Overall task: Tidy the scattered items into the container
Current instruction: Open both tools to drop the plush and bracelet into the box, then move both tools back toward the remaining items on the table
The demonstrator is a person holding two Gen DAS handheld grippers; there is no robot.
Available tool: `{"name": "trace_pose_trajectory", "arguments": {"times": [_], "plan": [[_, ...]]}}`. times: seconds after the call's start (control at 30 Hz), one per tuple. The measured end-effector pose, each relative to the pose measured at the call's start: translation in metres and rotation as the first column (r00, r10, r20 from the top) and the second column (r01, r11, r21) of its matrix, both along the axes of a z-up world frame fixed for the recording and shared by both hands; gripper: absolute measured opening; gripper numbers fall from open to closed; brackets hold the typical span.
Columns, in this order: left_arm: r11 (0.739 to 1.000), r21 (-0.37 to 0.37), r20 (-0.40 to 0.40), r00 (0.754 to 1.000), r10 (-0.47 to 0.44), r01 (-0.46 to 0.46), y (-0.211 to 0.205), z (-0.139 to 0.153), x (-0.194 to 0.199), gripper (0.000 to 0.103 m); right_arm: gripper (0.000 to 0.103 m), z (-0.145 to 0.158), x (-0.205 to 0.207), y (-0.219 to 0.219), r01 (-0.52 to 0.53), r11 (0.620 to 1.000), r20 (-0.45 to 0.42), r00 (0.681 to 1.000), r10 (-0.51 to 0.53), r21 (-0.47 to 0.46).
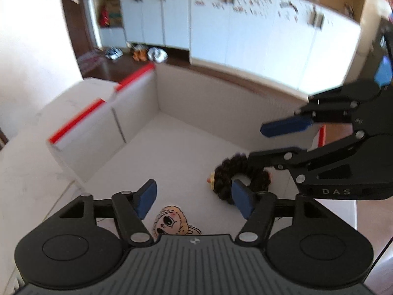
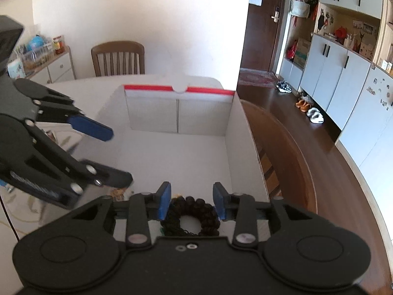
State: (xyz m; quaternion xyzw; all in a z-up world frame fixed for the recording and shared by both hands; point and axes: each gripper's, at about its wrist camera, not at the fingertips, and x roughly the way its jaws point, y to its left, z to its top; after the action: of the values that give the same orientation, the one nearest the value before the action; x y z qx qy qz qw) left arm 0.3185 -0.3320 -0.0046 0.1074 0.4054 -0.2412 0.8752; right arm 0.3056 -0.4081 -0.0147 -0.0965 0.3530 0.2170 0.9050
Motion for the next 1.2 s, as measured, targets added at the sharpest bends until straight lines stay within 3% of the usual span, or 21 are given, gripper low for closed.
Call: {"name": "trace_pose_trajectory", "arguments": {"times": [0.37, 0.5, 0.7, 1.0, 1.2], "plan": [[0.973, -0.155, 0.096, 0.977, 0.19, -0.173, 0.061, 0.04, -0.073, 0.07, 0.103, 0.031, -0.031, 0.024, -0.087, 0.992, 0.048, 0.995, 0.083, 0.089], [0.945, -0.196, 0.119, 0.95, 0.289, -0.263, 0.1, 0.045, -0.103, 0.075, 0.103, 0.037, -0.043, 0.044, -0.137, 0.985, 0.053, 0.99, 0.133, 0.104], [0.905, -0.202, 0.15, 0.901, 0.407, -0.375, 0.158, 0.047, -0.147, 0.082, 0.103, 0.046, -0.066, 0.086, -0.192, 0.976, 0.072, 0.98, 0.185, 0.106], [0.882, -0.181, 0.179, 0.867, 0.465, -0.436, 0.251, 0.041, -0.205, 0.085, 0.103, 0.047, -0.116, 0.168, -0.19, 0.975, 0.073, 0.98, 0.183, 0.118], [0.9, -0.172, 0.175, 0.887, 0.428, -0.4, 0.309, 0.031, -0.227, 0.091, 0.103, 0.033, -0.148, 0.221, -0.191, 0.975, 0.055, 0.981, 0.186, 0.114]]}}
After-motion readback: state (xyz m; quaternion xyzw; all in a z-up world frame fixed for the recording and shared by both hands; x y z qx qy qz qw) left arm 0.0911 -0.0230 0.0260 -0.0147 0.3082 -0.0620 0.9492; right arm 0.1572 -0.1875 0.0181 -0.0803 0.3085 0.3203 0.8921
